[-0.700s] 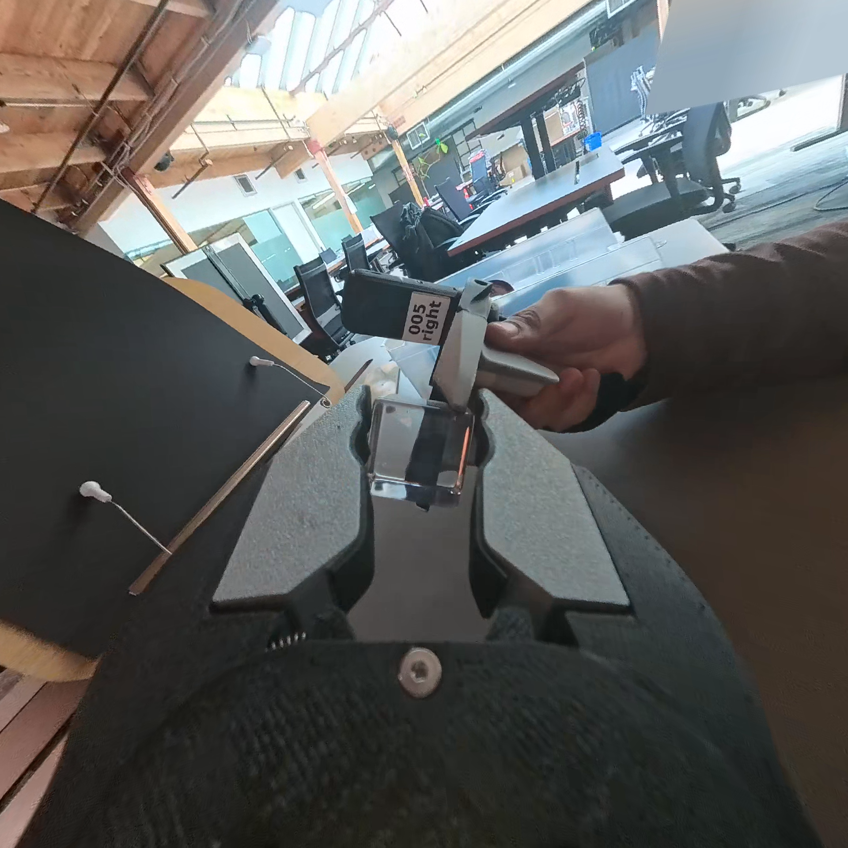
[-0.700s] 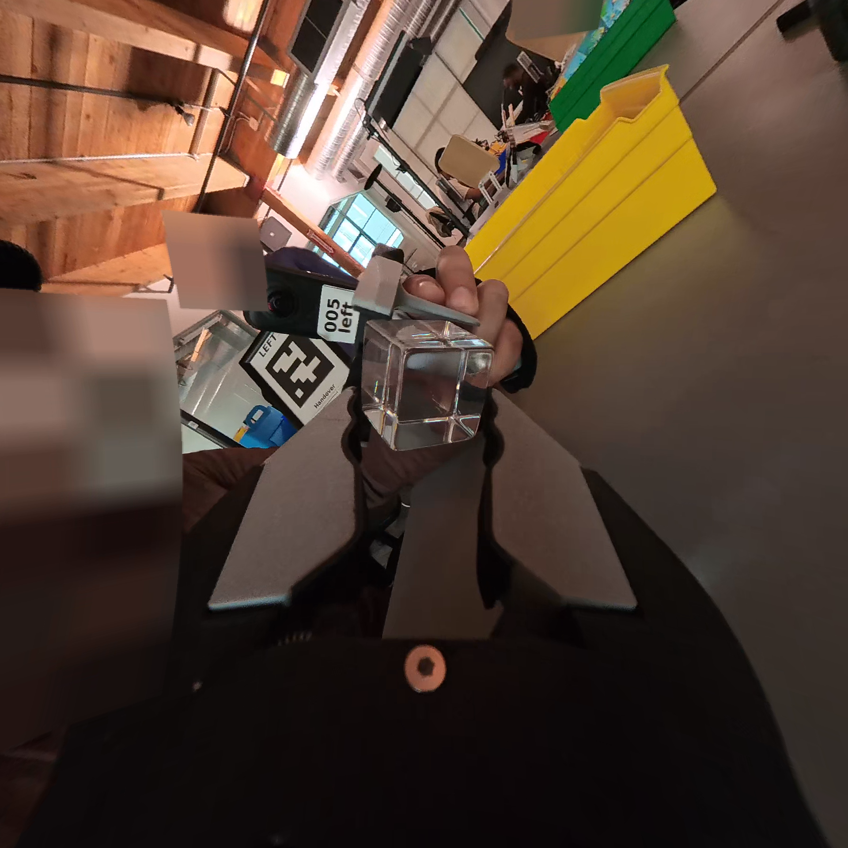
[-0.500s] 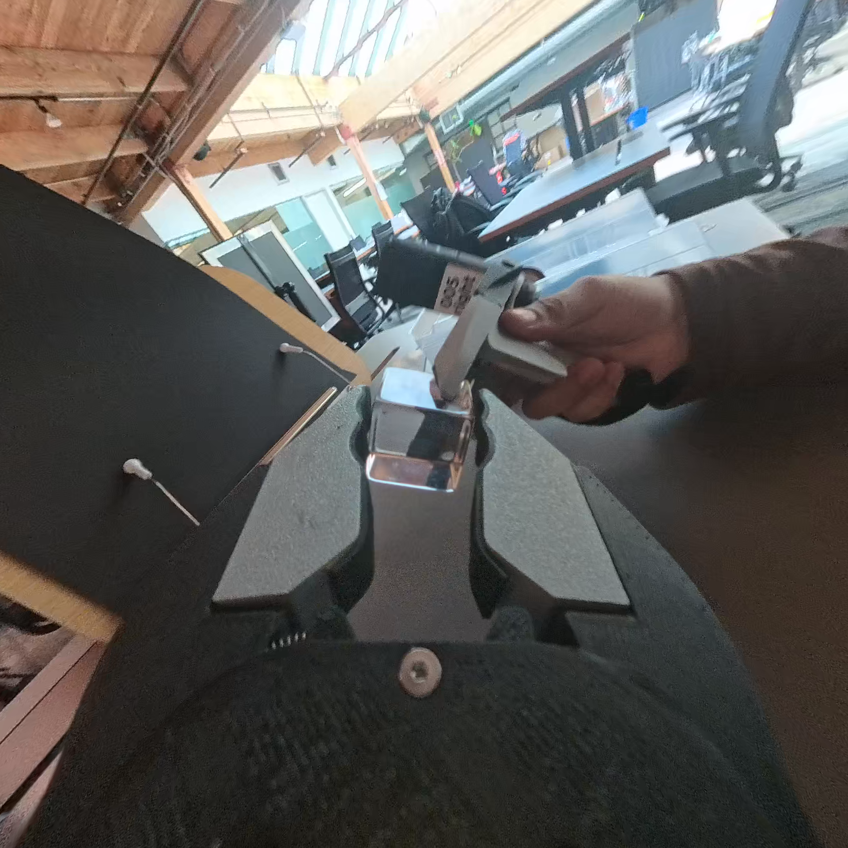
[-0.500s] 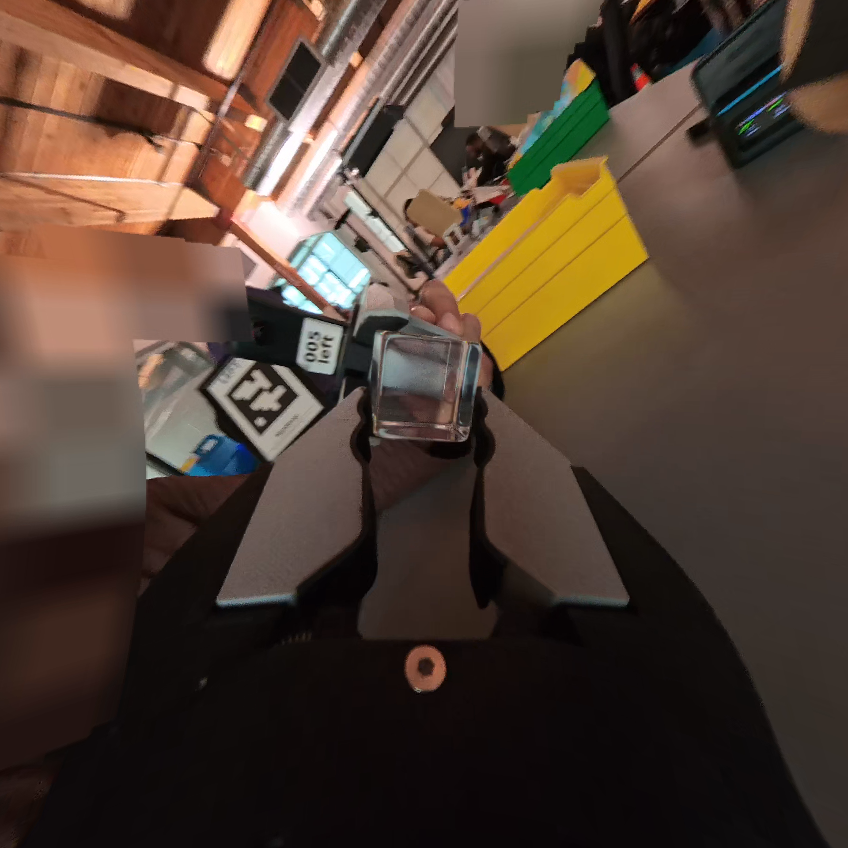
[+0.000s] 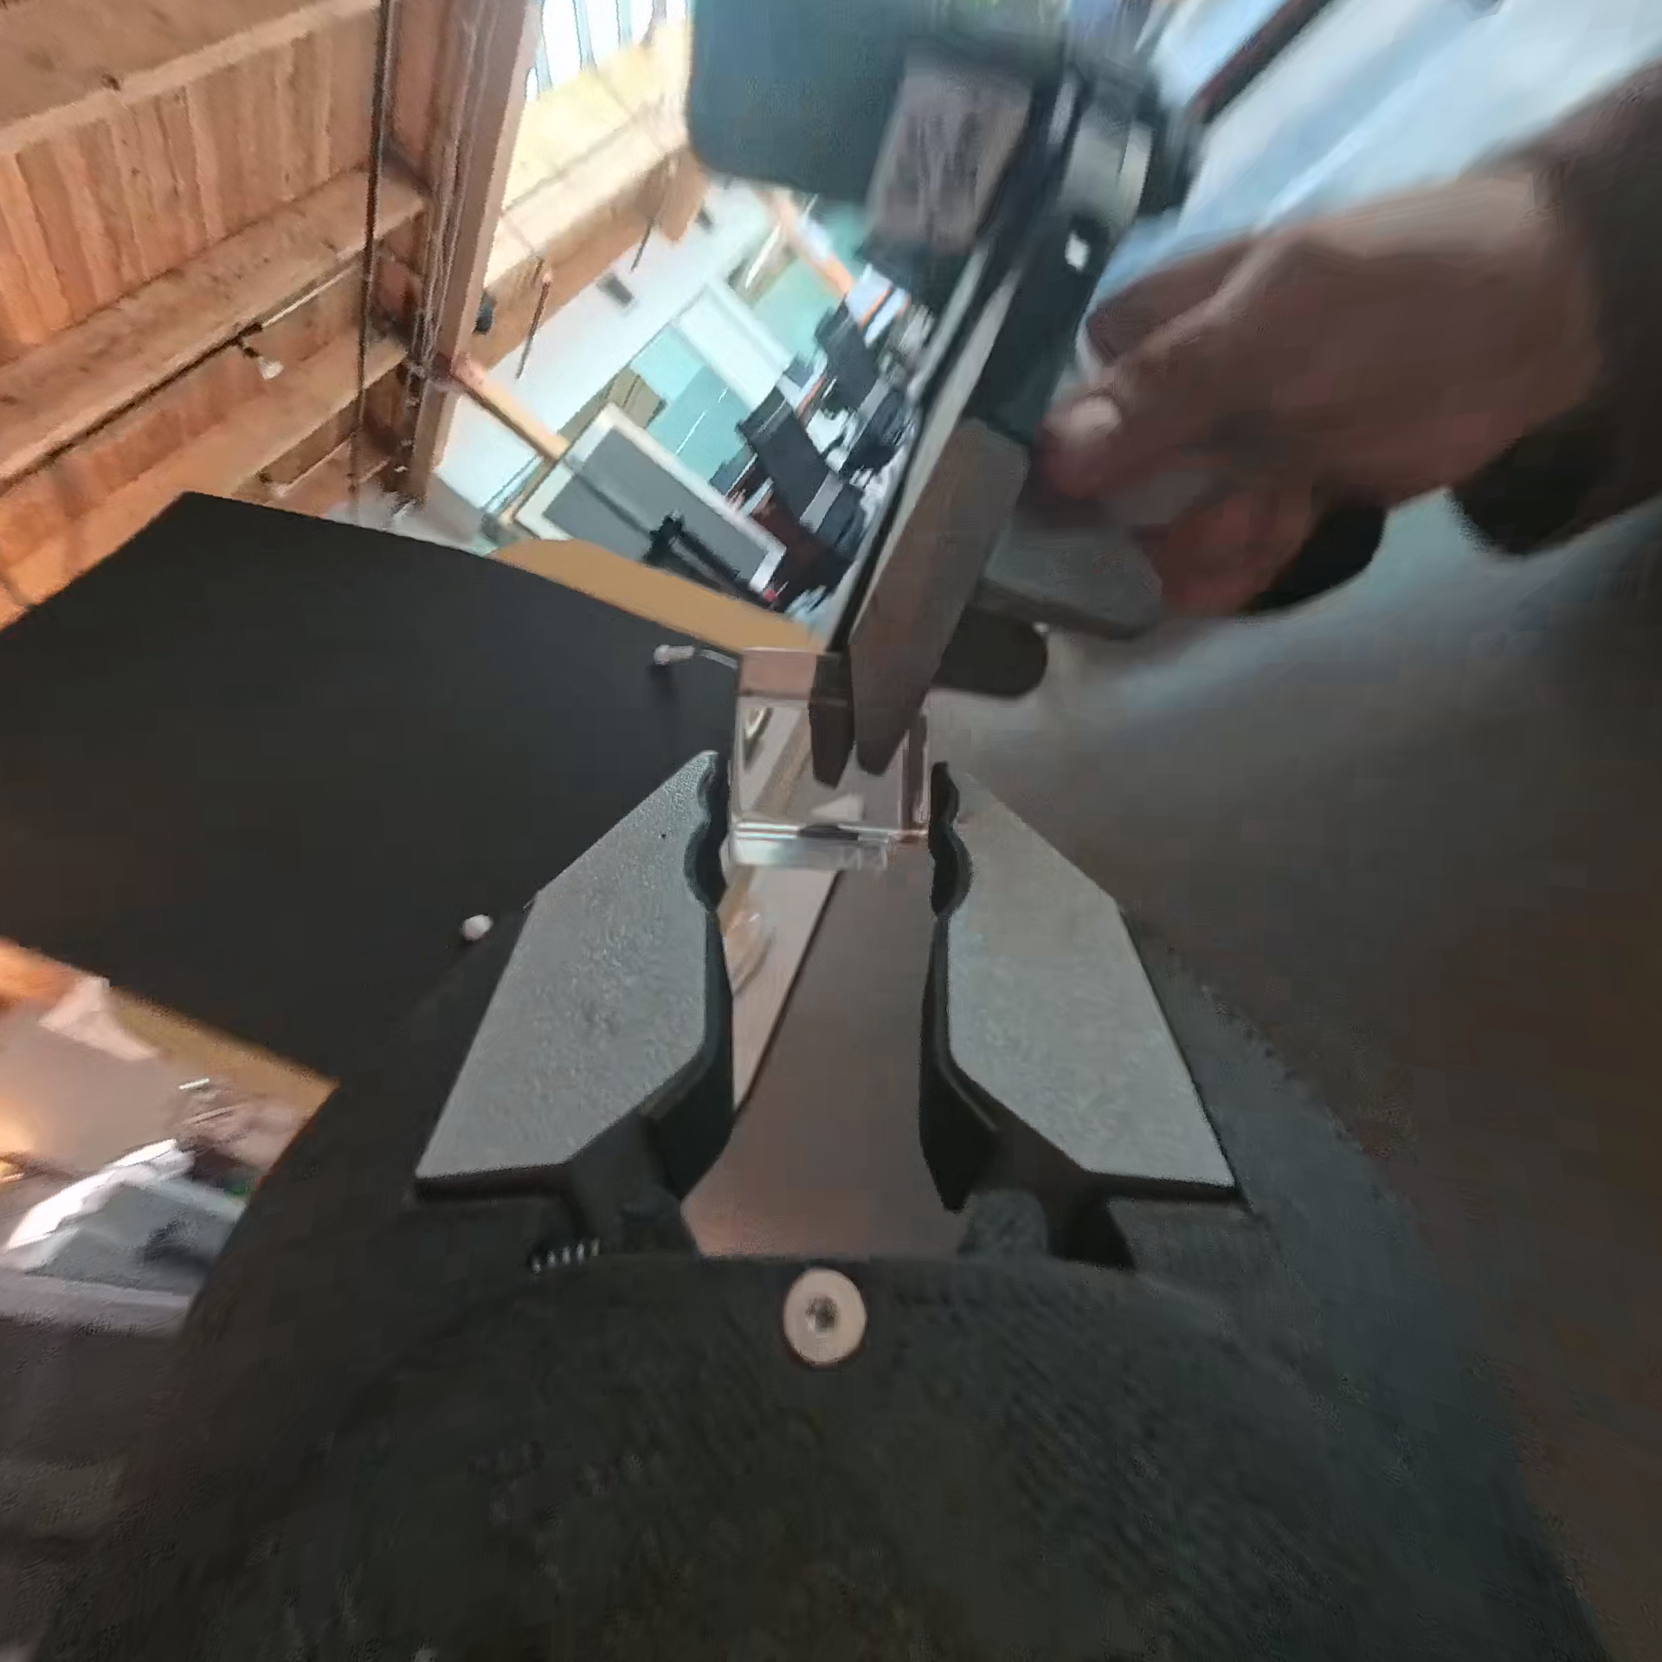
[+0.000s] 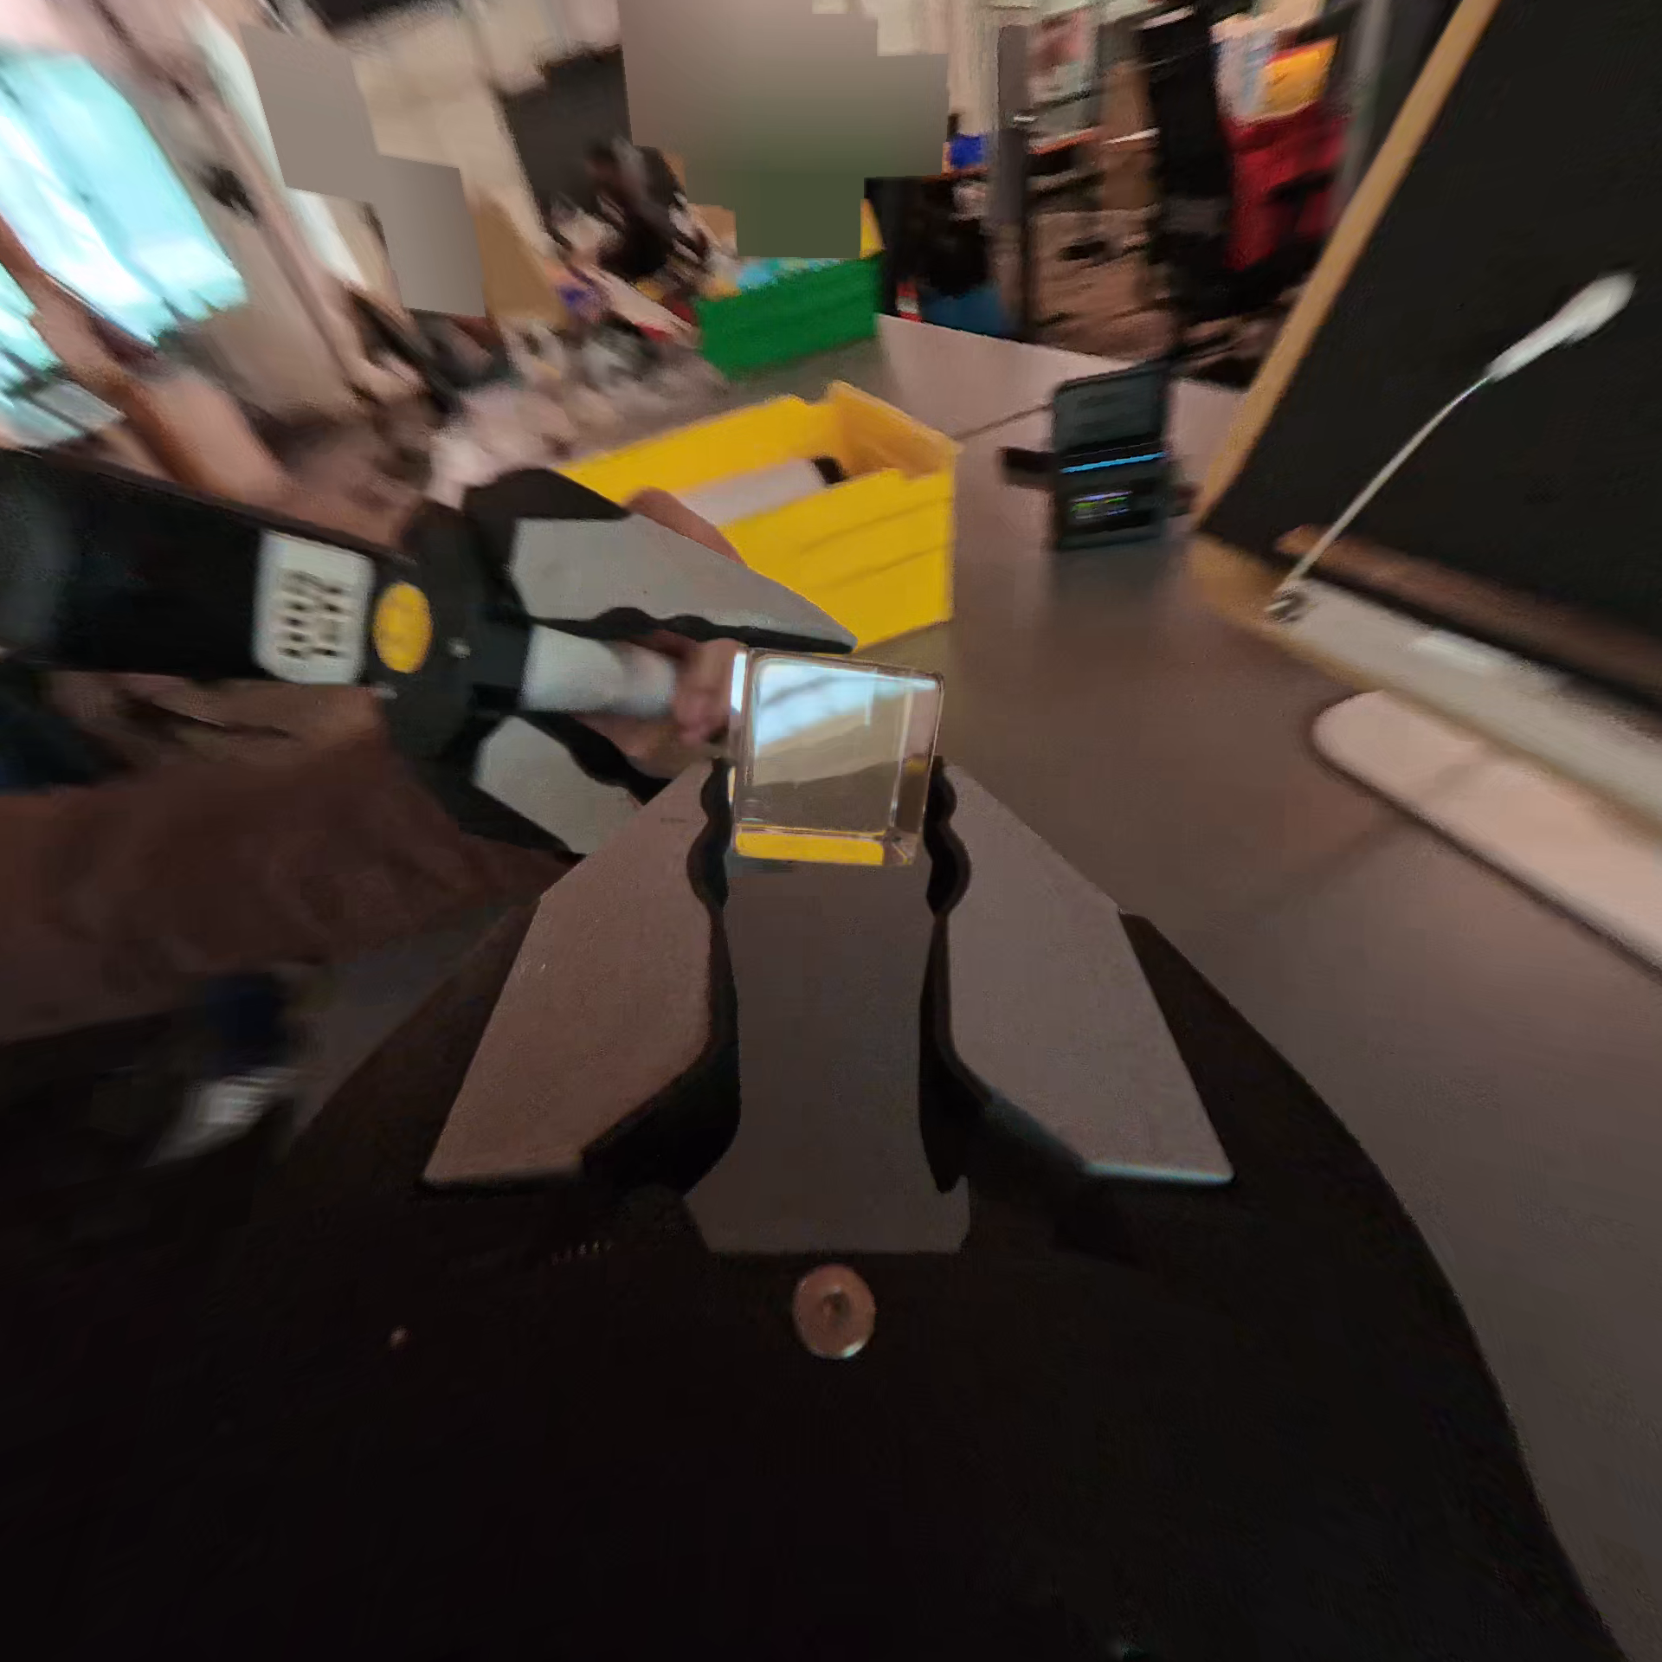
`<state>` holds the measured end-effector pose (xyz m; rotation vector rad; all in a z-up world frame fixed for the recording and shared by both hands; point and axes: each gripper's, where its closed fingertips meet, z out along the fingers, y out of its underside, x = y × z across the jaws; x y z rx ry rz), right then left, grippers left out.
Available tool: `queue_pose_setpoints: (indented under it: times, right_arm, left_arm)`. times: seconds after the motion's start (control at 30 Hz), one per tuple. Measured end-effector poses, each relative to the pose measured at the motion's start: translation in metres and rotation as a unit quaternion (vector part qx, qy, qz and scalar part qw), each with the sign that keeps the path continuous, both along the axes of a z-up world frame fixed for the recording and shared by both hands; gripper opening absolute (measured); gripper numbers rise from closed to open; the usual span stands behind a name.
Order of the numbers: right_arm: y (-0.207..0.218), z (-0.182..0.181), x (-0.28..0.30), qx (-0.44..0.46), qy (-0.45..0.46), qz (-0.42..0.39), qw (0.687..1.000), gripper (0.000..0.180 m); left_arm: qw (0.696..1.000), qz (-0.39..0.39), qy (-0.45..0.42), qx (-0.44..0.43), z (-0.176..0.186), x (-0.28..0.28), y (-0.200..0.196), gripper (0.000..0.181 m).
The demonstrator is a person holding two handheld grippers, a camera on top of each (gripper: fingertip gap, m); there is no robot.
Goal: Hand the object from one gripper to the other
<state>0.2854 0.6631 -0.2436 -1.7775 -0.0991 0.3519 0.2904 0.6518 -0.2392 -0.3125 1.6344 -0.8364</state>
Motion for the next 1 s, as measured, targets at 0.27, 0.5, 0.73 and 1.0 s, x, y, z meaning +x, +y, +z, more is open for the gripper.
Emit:
queue_pose_setpoints:
  times: [0.27,0.5,0.73,1.0]
  right_arm:
    - [-0.002,0.009,0.003,0.025,-0.238,-0.097,0.966,0.040]
    - [-0.004,0.012,0.001,0.034,-0.290,-0.105,0.950,0.039]
    - [0.002,-0.005,0.005,0.002,-0.166,-0.062,0.984,0.038]
    - [0.008,-0.021,0.020,-0.030,-0.253,-0.102,0.962,0.039]
  left_arm:
    - [0.999,0.009,-0.024,-0.020,0.004,-0.001,-0.001,0.043]
    - [0.979,-0.085,0.078,-0.168,-0.001,-0.007,-0.001,0.036]
    - [0.978,-0.103,0.063,-0.171,0.009,-0.014,0.000,0.000]
    - [0.937,-0.092,0.148,-0.303,0.002,-0.002,0.017,0.000]
